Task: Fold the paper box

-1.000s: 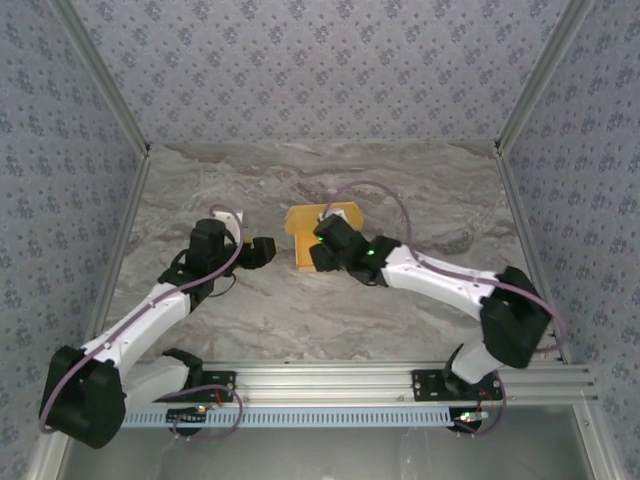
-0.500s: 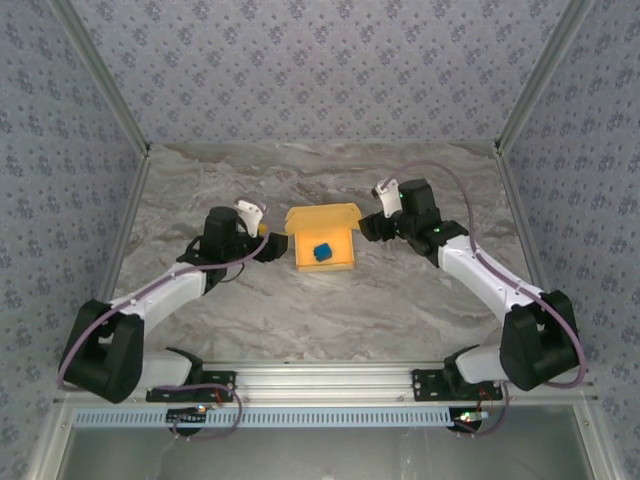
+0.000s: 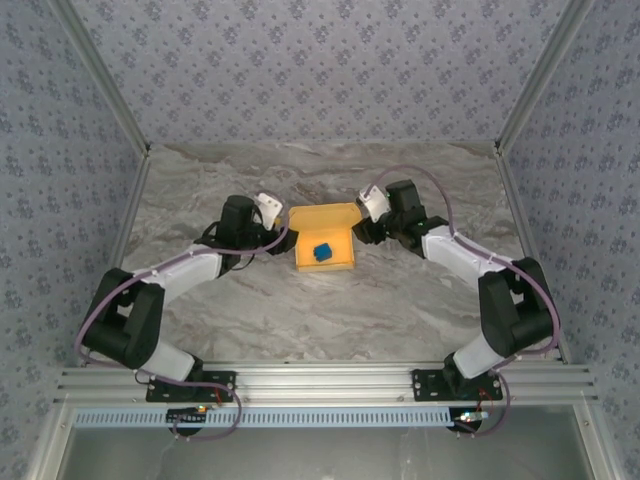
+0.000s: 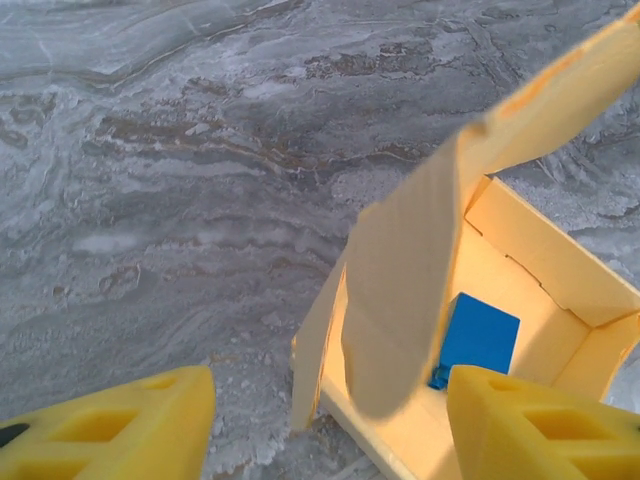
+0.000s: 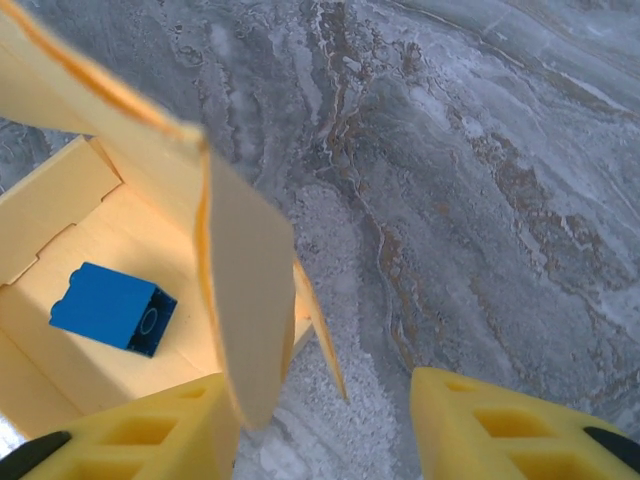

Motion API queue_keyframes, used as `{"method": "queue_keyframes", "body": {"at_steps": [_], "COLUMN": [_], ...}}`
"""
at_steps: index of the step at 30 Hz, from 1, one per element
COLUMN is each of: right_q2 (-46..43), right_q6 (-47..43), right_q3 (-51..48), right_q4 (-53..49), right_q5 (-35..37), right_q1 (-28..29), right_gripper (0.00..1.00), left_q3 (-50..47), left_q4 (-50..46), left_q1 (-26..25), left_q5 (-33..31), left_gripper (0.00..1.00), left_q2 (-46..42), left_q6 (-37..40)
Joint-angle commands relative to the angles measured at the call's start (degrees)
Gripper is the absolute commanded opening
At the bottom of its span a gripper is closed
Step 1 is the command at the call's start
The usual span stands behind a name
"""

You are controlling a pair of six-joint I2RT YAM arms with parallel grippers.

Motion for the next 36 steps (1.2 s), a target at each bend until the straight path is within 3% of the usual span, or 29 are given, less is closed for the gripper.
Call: {"method": "queue_keyframes", "body": {"at_steps": [1, 8, 22, 29, 36], "right_q2": [1.59, 3.27, 4.25, 3.94, 3.47], "right_q6": [-1.78, -2.29, -1.83, 0.92, 5.60], "right_q3": [2.84, 4.35, 5.35, 5.39, 5.53], "right_q4": [1.10, 0.58, -0.70, -1.49, -2.62], "right_q5": [-0.71, -0.04, 2.92, 8.56, 15.98], "right_q1": [0.43, 0.75, 1.39, 2.70, 5.85], "right_gripper": [0.44, 0.30, 0.20, 0.13, 0.06], "left_q3": [3.96, 6.93, 7.38, 6.58, 6.32], "left_q4": [-1.39, -4.30, -6.88, -4.36, -2.44], "left_q1": [-0.78, -0.94, -0.89, -1.06, -2.00], "left_q5": [-1.02, -1.86, -2.88, -3.29, -5.14], "left_gripper": [0.55, 0.39, 0.14, 0.03, 0.00], "left_q2": [1.82, 3.87, 5.01, 5.02, 5.19], "left_q6": [2.96, 4.00, 4.91, 1.68, -1.76]}}
